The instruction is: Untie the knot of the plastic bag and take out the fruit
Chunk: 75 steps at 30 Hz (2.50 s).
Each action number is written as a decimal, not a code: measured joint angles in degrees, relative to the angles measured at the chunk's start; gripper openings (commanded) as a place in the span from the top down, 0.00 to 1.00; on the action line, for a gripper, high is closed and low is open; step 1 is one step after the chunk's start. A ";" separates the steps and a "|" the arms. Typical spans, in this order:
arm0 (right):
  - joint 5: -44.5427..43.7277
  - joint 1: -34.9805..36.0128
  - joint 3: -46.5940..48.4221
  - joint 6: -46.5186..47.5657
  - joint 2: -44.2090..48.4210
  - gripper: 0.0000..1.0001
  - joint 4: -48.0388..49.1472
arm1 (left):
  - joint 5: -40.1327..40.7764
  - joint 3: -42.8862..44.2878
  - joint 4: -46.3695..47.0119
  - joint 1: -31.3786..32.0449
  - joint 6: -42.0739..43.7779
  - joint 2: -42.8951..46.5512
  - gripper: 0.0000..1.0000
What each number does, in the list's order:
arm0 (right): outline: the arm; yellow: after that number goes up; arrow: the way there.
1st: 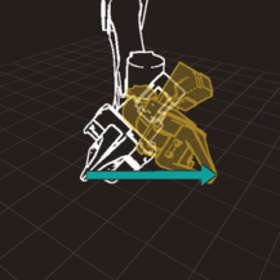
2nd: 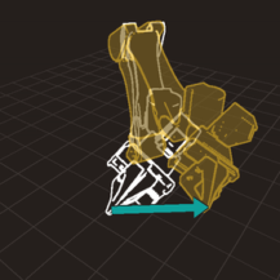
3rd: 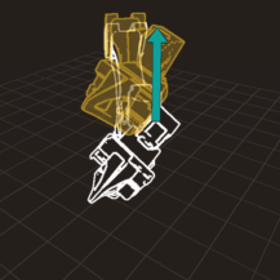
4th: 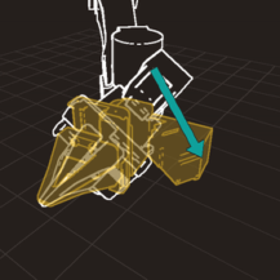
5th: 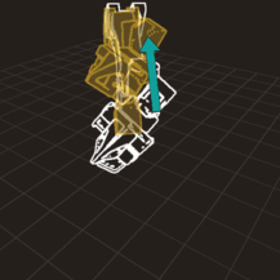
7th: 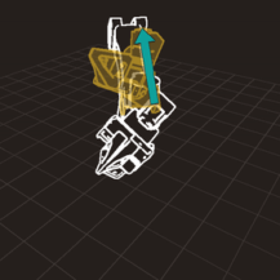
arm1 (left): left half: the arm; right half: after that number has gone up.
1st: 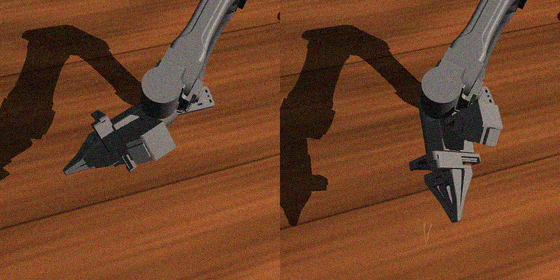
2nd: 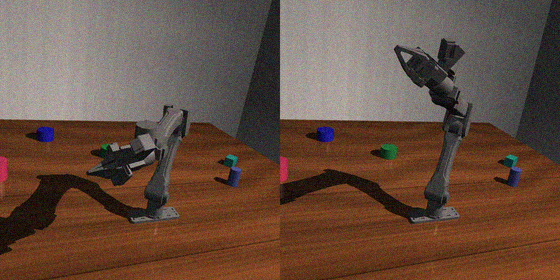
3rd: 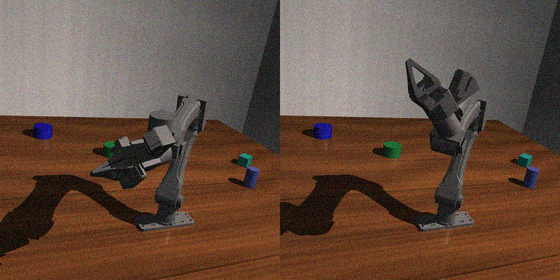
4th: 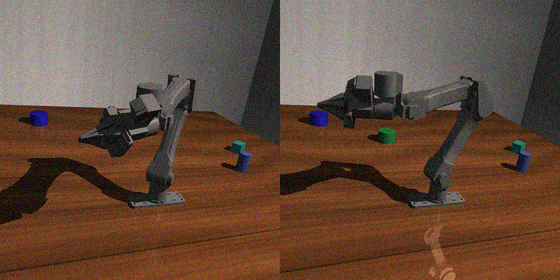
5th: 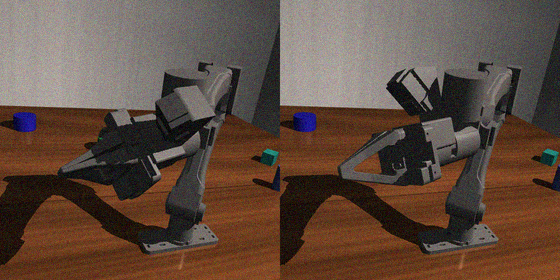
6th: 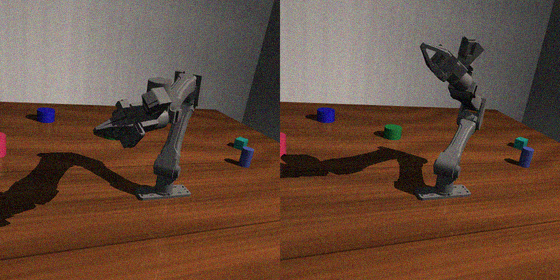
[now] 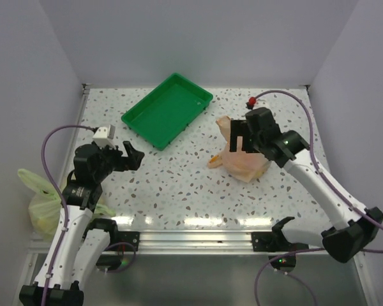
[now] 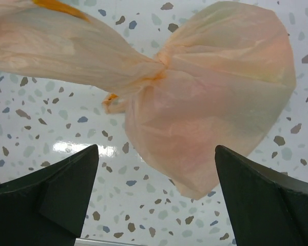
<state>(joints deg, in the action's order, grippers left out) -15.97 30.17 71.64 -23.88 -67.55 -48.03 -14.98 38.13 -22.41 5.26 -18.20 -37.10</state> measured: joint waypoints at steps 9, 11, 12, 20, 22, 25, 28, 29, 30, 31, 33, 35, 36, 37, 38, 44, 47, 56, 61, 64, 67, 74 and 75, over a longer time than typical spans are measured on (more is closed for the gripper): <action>-16.09 10.23 9.94 -1.33 -21.90 0.01 -3.96 | -1.68 -5.40 1.88 0.00 1.31 2.56 0.00; -19.06 10.34 11.63 -2.12 -26.56 0.01 -4.94 | -1.79 -5.40 2.10 0.02 1.33 3.28 0.00; -20.17 10.34 12.09 -2.34 -28.22 0.02 -5.11 | -1.84 -5.40 2.14 0.04 1.33 3.65 0.00; -27.98 10.67 17.22 -4.09 -40.92 0.89 -7.23 | -2.05 -5.40 2.34 0.44 1.36 4.94 0.00; -28.06 10.97 18.62 -3.91 -41.64 1.00 -8.20 | -2.25 -5.42 2.36 0.57 1.36 5.03 0.00; -27.43 11.69 21.55 -3.63 -41.42 1.00 -8.59 | -2.36 -5.42 2.60 0.79 1.38 5.27 0.00; -22.38 12.66 22.32 -2.78 -38.10 1.00 -6.16 | -2.38 -5.42 2.67 0.83 1.38 5.38 0.00; -20.28 12.90 22.10 -2.49 -36.46 1.00 -5.20 | -2.40 -5.42 2.69 0.83 1.38 5.38 0.00; -17.66 13.07 21.24 -2.12 -33.79 1.00 -3.15 | -2.40 -5.42 2.69 0.83 1.38 5.40 0.00; -14.80 13.22 19.85 -1.95 -30.67 1.00 -0.70 | -2.40 -5.44 2.69 0.83 1.40 5.40 0.00; -9.27 13.31 15.52 -1.68 -22.71 1.00 4.94 | -2.54 -5.44 2.69 0.83 1.40 5.40 0.00; -4.92 13.27 10.86 -1.90 -15.80 1.00 9.64 | -2.86 -5.46 2.69 0.83 1.40 5.40 0.00; -2.84 13.20 8.28 -2.12 -12.48 1.00 12.48 | -3.06 -5.46 2.69 0.83 1.40 5.40 0.00; -1.09 13.07 5.44 -2.49 -9.55 1.00 15.47 | -3.30 -5.46 2.69 0.83 1.38 5.38 0.00; 0.55 12.87 1.73 -3.04 -6.88 0.99 19.26 | -3.76 -5.46 2.69 0.83 1.33 5.29 0.00; 9.01 7.17 -25.64 -8.70 -2.56 0.93 34.01 | -8.26 -5.46 2.67 0.85 0.35 3.69 0.00; 11.23 1.46 -36.87 -12.74 -3.61 0.75 37.90 | -10.25 -5.46 2.64 0.94 -0.28 3.13 0.00; 7.93 -1.68 -35.45 -12.04 0.96 0.03 30.62 | -11.04 -4.31 3.54 8.85 -3.80 -1.03 0.00; 4.48 -1.68 -23.71 -7.82 6.64 0.01 21.55 | -7.96 0.13 4.76 14.95 -6.36 -6.21 0.00; 5.03 -1.68 -16.11 -6.43 8.31 0.02 18.12 | -5.53 3.56 5.62 16.79 -7.72 -9.70 0.00; 7.28 -1.68 -12.07 -6.78 8.24 0.08 16.92 | -2.80 7.50 6.21 19.39 -8.85 -13.64 0.00; 11.96 2.01 -11.80 -11.08 2.05 0.13 16.33 | 5.68 15.69 6.86 26.77 -11.13 -23.30 0.00; 11.87 3.26 -11.76 -11.54 0.44 0.12 16.26 | 6.99 16.20 6.82 27.71 -11.43 -24.24 0.00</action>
<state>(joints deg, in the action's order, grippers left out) -4.10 33.43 59.88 -35.42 -67.11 -31.77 -7.99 54.33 -15.59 32.97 -29.63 -61.34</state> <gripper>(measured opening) 0.875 0.997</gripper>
